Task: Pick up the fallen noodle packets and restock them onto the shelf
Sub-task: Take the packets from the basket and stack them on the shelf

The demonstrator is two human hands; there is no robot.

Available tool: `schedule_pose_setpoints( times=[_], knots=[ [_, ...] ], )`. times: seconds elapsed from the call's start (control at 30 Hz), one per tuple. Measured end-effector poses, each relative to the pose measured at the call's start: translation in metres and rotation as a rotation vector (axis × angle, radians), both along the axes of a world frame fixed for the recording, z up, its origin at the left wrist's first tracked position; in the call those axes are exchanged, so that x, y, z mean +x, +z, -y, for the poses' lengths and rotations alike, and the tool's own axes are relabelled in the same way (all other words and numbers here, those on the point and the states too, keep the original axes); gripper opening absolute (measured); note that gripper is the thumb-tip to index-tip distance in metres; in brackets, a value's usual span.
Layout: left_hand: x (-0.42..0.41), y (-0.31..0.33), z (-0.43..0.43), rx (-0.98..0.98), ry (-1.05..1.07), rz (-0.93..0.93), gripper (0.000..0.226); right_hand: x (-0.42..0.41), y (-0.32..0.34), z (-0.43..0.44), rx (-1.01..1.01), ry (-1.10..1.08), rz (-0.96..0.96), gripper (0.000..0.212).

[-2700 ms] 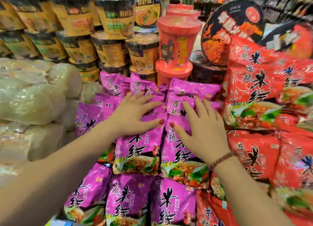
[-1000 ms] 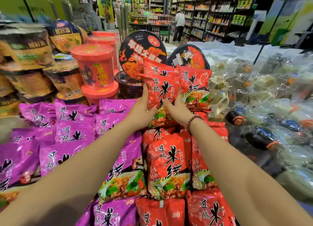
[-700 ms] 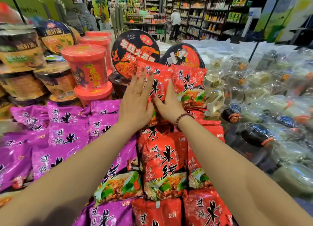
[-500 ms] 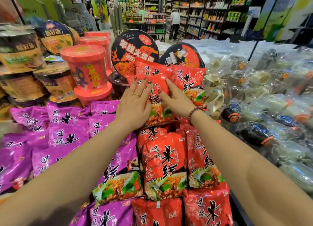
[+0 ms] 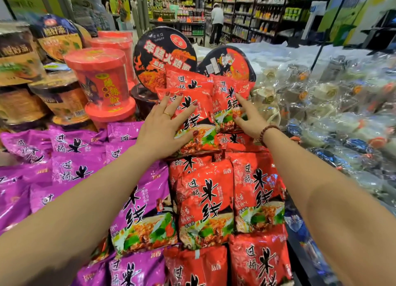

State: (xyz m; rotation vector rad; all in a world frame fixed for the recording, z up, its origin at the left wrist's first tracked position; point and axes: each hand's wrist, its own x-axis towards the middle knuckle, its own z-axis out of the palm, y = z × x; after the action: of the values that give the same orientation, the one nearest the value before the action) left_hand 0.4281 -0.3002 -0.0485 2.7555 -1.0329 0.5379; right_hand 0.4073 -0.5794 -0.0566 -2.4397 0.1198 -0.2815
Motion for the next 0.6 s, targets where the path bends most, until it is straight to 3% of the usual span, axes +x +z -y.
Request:
schedule_pose_setpoints(
  times=[0.23,0.33,0.47,0.6],
  knots=[
    [0.002,0.003,0.002,0.108,0.026,-0.017,0.070,0.004,0.002,0.005,-0.161,-0.049,-0.182,0.074],
    [-0.014,0.007,-0.003,-0.033,-0.048,-0.004,0.065,-0.031,0.014,-0.008,-0.224,-0.124,-0.069,0.073],
    [-0.073,-0.011,-0.015,-0.333,-0.292,0.061,0.048,-0.116,0.001,-0.027,-0.343,-0.035,0.146,0.061],
    [-0.125,-0.055,-0.019,-0.178,-0.406,0.032,0.048,-0.170,-0.048,-0.035,-0.472,-0.002,0.079,0.067]
  ],
)
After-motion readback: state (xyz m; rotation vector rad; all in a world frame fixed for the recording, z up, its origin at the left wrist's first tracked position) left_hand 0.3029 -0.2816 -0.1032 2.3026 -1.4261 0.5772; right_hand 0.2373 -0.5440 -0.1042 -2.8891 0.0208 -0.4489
